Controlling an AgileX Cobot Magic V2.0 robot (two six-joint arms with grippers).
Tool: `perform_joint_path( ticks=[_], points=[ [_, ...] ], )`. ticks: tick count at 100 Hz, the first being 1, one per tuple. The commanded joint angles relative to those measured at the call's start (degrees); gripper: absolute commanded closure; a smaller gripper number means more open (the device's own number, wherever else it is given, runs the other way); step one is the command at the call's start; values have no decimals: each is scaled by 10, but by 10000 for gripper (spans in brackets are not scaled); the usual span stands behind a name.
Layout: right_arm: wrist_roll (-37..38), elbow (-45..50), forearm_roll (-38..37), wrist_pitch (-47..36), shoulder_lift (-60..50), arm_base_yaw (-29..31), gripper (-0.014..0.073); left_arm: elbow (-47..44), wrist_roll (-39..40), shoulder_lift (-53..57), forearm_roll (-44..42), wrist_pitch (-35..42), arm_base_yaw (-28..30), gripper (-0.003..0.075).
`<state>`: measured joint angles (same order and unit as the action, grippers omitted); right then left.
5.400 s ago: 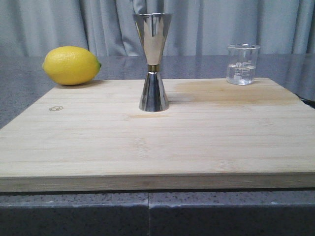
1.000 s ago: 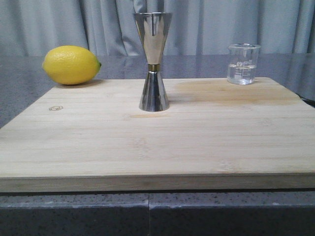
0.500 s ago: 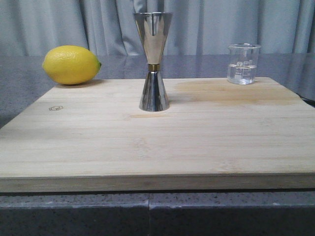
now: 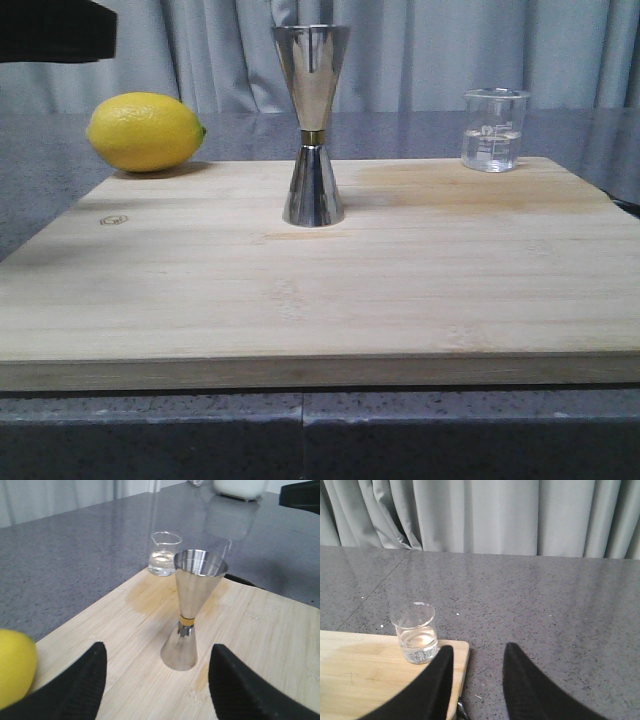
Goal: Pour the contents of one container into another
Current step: 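Reach the left gripper to the steel jigger and close around its waist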
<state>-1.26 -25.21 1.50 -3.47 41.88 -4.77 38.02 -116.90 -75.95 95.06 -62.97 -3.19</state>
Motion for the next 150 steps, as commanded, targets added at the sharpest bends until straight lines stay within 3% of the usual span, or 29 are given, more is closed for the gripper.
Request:
perform_joint_path(
  ticks=[1,19,43,82,109,150],
  points=[
    [-1,-23,-7,-47,3,-8,365,17,-57,-20,66,-44,-28,295],
    [-1,-23,-7,-47,3,-12,365,22,-144,-93,110,-48,-90,297],
    [-1,-23,-7,-47,3,-12,365,79,-145,-175,110,-48,-138,299],
    [-1,-23,-7,-47,3,-12,365,156,-145,-236,110,-48,-170,299],
    [-1,-23,-7,-47,3,-12,365,158,-145,-238,110,-51,-179,365],
    [-1,-23,-7,-47,3,-12,365,158,-152,-238,110,-50,-179,365]
  ],
)
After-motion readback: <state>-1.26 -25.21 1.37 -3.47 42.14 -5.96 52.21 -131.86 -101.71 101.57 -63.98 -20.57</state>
